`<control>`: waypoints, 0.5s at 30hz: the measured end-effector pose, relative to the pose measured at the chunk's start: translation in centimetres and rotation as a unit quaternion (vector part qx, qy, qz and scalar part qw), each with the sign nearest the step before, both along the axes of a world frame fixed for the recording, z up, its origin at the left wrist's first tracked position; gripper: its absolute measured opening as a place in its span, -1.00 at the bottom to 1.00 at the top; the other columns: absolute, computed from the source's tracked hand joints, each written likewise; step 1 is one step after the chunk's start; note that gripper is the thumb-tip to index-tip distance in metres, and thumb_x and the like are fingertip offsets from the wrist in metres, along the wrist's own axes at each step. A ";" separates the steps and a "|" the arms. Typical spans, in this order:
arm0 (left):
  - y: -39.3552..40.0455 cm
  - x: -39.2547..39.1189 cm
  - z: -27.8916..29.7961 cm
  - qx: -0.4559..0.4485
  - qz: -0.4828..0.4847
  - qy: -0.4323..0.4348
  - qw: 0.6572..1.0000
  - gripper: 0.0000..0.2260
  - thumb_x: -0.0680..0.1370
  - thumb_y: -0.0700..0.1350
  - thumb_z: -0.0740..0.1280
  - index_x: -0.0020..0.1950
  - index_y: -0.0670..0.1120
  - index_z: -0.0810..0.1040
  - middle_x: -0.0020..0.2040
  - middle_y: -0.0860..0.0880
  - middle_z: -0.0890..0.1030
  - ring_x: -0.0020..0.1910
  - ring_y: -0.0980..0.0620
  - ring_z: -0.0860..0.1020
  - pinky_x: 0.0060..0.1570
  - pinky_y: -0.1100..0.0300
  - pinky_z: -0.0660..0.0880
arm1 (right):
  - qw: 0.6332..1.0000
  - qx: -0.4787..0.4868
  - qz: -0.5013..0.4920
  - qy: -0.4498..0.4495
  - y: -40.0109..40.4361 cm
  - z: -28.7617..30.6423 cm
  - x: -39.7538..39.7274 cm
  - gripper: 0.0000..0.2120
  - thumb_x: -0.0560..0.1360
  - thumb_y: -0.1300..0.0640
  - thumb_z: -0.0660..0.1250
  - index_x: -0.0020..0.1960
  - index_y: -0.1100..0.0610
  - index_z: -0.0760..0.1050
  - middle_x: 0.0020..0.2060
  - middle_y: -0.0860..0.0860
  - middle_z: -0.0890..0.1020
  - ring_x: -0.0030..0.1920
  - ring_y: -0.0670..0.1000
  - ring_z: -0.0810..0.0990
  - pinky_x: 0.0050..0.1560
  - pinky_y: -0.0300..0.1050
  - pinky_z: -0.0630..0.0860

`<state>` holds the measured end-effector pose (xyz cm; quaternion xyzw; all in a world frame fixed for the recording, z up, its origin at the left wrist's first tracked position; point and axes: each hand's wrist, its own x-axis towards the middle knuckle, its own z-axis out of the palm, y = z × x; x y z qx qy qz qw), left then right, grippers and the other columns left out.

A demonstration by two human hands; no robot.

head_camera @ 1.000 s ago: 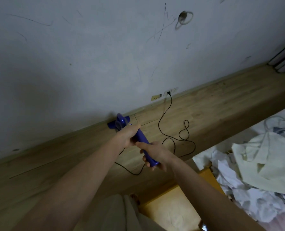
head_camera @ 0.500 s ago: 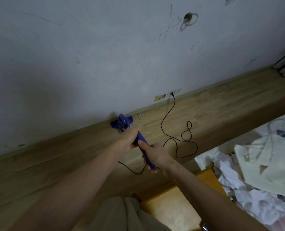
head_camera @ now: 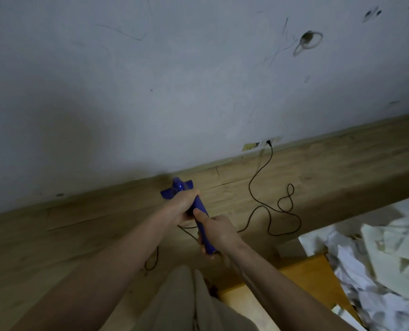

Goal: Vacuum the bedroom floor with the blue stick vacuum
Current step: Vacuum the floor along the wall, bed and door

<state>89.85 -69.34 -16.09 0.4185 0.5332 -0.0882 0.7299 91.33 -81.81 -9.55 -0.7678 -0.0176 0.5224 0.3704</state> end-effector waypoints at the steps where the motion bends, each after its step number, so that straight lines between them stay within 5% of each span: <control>1: 0.3 -0.1 0.0 0.006 -0.002 0.000 1.000 -0.94 0.52 -0.21 0.26 -0.07 -0.19 0.41 -0.18 -0.15 0.46 -0.21 -0.07 0.47 -0.20 0.08 0.49 | 1.000 0.002 0.002 0.001 0.4 -0.3 -0.2 -0.57 0.59 -0.19 0.18 -0.08 0.20 0.47 -0.35 0.07 0.58 -0.51 -0.04 0.53 -0.51 -0.23 0.45; 8: 2.0 -2.1 -0.7 0.007 -0.024 0.001 1.000 -0.85 0.58 -0.20 0.20 -0.20 -0.17 0.36 -0.30 -0.12 0.43 -0.34 -0.02 0.43 -0.28 0.16 0.46 | 0.999 0.016 -0.017 0.039 2.0 -1.5 -2.7 -0.58 0.59 -0.19 0.17 0.01 0.19 0.45 -0.30 0.09 0.55 -0.45 -0.01 0.51 -0.46 -0.18 0.46; 12: 3.7 -3.7 -0.6 0.007 -0.030 0.008 1.000 -0.93 0.52 -0.19 0.27 -0.11 -0.17 0.43 -0.21 -0.14 0.50 -0.22 -0.05 0.49 -0.07 0.07 0.51 | 0.999 0.013 -0.023 0.028 3.3 -0.9 -4.2 -0.61 0.58 -0.18 0.21 -0.07 0.17 0.46 -0.31 0.07 0.55 -0.44 -0.03 0.51 -0.40 -0.18 0.48; 15: 4.8 -4.7 -0.1 -0.018 -0.047 0.011 0.999 -0.89 0.50 -0.20 0.29 -0.02 -0.20 0.44 -0.16 -0.16 0.54 -0.24 -0.06 0.53 -0.17 0.10 0.53 | 0.999 0.007 -0.040 0.034 4.3 0.0 -5.0 -0.61 0.57 -0.17 0.23 -0.07 0.18 0.45 -0.29 0.08 0.54 -0.44 -0.03 0.51 -0.41 -0.19 0.47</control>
